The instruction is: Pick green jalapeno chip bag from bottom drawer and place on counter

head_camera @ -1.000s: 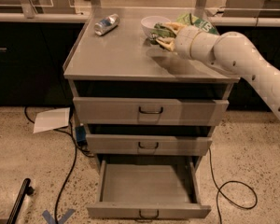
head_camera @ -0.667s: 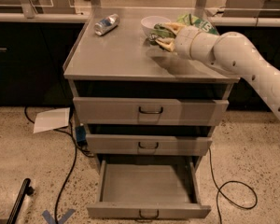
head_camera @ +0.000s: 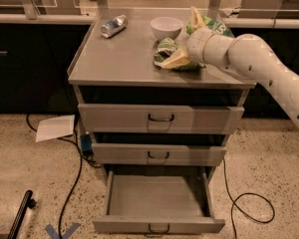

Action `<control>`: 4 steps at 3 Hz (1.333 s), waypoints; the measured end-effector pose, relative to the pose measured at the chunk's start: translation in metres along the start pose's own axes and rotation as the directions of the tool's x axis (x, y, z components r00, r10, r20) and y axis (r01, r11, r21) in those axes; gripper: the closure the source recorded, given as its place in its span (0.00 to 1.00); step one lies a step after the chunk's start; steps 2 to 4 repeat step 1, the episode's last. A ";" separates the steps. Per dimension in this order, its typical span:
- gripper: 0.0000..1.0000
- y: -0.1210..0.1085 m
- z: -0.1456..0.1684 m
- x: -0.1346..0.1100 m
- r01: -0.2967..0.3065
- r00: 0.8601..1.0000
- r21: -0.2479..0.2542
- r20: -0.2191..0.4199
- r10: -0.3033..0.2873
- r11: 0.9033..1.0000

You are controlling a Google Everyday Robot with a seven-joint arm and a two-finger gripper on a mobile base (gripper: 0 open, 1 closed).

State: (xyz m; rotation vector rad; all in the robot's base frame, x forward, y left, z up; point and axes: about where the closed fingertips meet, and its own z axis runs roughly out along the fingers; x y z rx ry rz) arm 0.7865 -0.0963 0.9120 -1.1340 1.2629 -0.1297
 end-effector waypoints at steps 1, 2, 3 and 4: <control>0.00 0.000 0.000 0.000 0.000 1.000 0.000 0.000 0.000 1.000; 0.00 0.000 0.000 0.000 0.000 1.000 0.000 0.000 0.000 1.000; 0.00 0.000 0.000 0.000 0.000 1.000 0.000 0.000 0.000 1.000; 0.00 0.000 0.000 0.000 0.000 1.000 0.000 0.000 0.000 1.000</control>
Offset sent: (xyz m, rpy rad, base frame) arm 0.0000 0.0000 0.0000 0.0000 0.0000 0.0000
